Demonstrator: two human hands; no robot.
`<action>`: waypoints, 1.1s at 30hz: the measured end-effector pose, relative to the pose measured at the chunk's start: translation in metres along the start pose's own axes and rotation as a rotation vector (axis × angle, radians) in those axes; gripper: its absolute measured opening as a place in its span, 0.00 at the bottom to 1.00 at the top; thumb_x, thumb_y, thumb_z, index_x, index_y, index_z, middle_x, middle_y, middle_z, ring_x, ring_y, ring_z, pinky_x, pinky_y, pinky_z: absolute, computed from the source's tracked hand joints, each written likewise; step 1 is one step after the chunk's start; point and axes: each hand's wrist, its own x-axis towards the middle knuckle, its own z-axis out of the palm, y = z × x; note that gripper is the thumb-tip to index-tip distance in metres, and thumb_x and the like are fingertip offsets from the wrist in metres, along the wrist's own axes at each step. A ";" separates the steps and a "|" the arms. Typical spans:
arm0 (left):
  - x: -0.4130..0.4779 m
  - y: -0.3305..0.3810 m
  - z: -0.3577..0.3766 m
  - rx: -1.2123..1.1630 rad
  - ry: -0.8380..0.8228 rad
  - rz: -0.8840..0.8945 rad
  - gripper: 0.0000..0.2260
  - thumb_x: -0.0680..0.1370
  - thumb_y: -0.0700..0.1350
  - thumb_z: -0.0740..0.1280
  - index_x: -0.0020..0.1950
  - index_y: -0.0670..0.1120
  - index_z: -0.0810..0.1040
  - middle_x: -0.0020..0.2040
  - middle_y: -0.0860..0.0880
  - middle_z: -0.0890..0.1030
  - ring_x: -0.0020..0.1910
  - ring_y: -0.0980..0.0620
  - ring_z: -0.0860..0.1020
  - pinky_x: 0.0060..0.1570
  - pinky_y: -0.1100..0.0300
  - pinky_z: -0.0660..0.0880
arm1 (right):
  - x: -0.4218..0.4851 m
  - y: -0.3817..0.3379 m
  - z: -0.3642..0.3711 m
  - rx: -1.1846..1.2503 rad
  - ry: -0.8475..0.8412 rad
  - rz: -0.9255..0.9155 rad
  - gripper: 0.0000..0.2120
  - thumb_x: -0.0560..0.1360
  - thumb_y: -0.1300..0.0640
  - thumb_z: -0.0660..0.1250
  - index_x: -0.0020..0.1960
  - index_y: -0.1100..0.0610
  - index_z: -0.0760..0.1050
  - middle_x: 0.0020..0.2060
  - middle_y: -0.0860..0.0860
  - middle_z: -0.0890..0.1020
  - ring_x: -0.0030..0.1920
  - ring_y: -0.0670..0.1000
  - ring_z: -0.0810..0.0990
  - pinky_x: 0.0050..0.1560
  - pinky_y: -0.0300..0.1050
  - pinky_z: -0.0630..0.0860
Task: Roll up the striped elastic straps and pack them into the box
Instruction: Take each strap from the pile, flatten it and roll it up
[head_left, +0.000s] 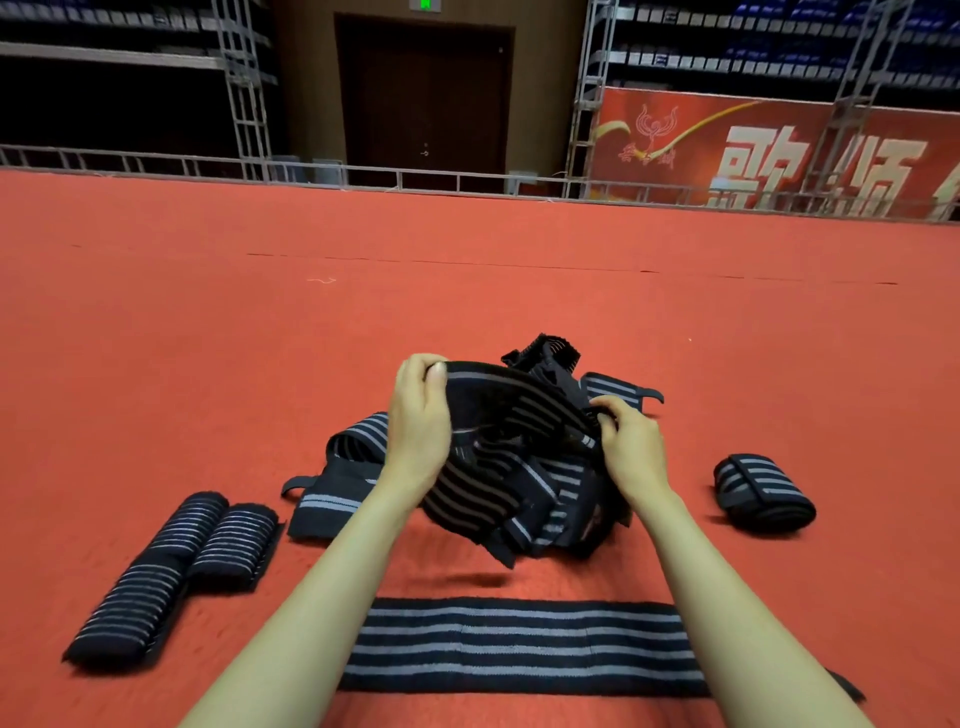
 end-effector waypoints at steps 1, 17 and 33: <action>-0.001 -0.003 -0.006 -0.019 0.029 -0.037 0.07 0.82 0.41 0.55 0.48 0.45 0.72 0.47 0.50 0.74 0.47 0.55 0.71 0.46 0.69 0.65 | -0.001 0.001 0.000 -0.018 -0.006 0.008 0.14 0.78 0.61 0.60 0.60 0.52 0.78 0.53 0.53 0.83 0.55 0.58 0.80 0.54 0.50 0.73; -0.047 -0.043 -0.022 0.928 -0.239 -0.003 0.25 0.69 0.32 0.62 0.67 0.38 0.68 0.68 0.36 0.64 0.67 0.37 0.62 0.69 0.46 0.56 | -0.015 -0.028 -0.001 0.281 0.027 0.030 0.11 0.78 0.64 0.61 0.58 0.58 0.77 0.51 0.54 0.83 0.52 0.53 0.80 0.50 0.41 0.71; -0.020 -0.039 0.082 0.539 -0.374 0.032 0.10 0.82 0.47 0.57 0.55 0.46 0.77 0.53 0.48 0.80 0.53 0.44 0.77 0.47 0.52 0.69 | -0.016 -0.004 -0.005 -0.140 -0.138 0.022 0.10 0.79 0.57 0.59 0.57 0.58 0.74 0.54 0.58 0.81 0.56 0.63 0.76 0.49 0.51 0.70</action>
